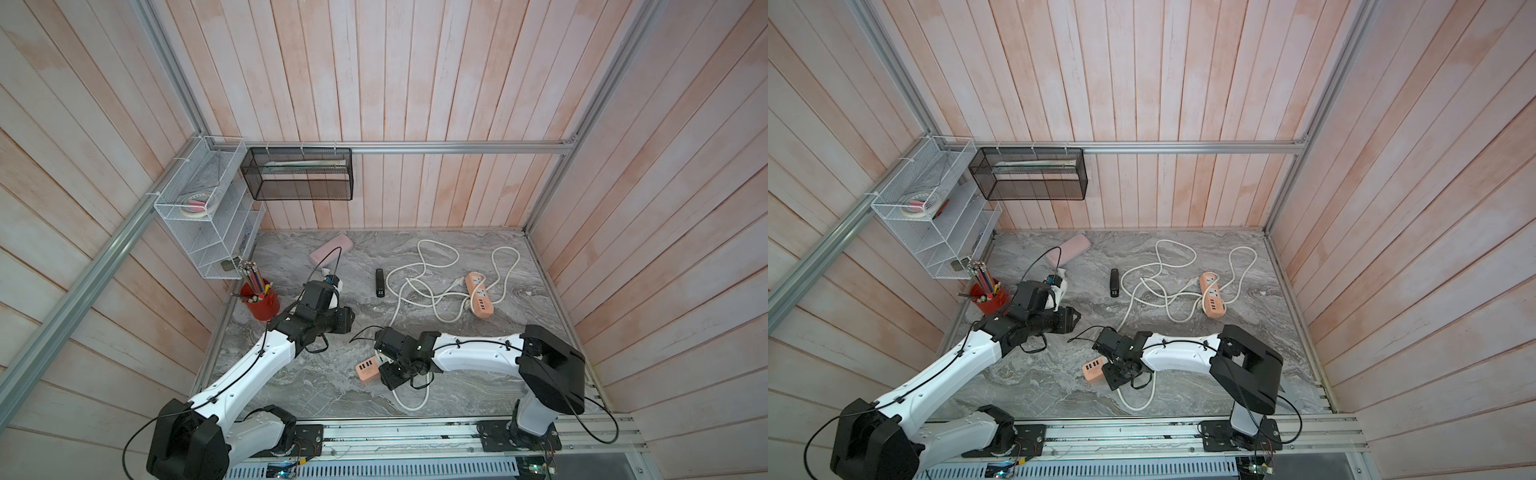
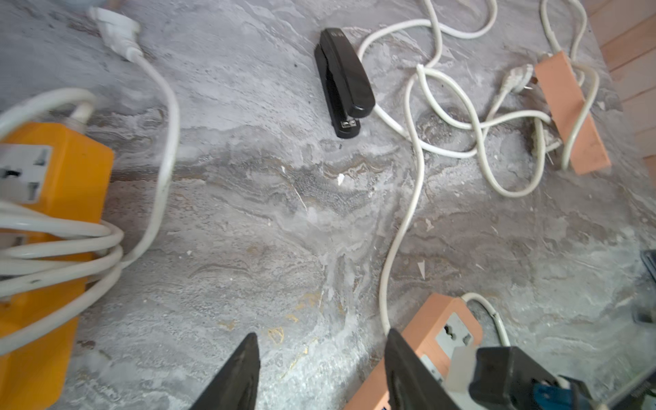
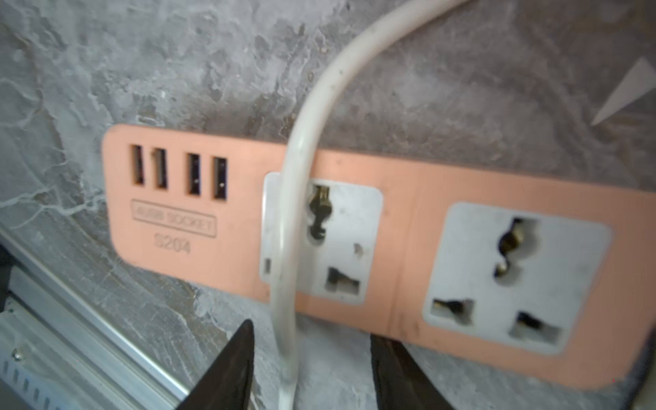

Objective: Wrap the cord around the power strip
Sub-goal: Move the power strip to the center of the board, then pick up the power strip from the center of the board.

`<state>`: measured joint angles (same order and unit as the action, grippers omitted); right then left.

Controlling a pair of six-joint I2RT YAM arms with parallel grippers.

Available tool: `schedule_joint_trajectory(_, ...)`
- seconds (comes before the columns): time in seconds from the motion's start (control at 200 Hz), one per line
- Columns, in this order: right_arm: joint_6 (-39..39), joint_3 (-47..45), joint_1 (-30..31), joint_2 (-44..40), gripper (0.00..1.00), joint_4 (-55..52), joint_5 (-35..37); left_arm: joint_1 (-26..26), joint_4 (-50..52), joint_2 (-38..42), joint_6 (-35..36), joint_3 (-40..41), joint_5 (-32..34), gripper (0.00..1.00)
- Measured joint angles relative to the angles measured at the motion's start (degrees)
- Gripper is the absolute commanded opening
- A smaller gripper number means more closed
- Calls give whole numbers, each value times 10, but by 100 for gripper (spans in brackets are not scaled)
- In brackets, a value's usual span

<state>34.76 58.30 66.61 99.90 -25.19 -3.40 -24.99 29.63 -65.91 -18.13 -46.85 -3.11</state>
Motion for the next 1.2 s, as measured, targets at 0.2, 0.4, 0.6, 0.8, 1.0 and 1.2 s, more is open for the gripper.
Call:
schedule_joint_trajectory(0.2,4,7,0,7,8,10,4,10,6,28,5,-11,41,47)
schedule_joint_trajectory(0.4,-48,37,-46,-78,1,-38,-16,14,4,40,37,-13,3,58)
schedule_joint_trajectory(0.6,-107,52,-260,-164,3,-25,-26,-14,-6,16,54,-12,-68,74)
schedule_joint_trajectory(0.8,-119,0,-416,-157,3,50,-70,-146,-49,-35,43,-7,-106,78)
schedule_joint_trajectory(1.0,-57,-77,-449,-151,2,132,-121,-219,-34,-169,-28,-16,-51,90)
schedule_joint_trajectory(1.2,-14,-103,-453,-160,2,168,-144,-265,-15,-259,-77,-84,25,89)
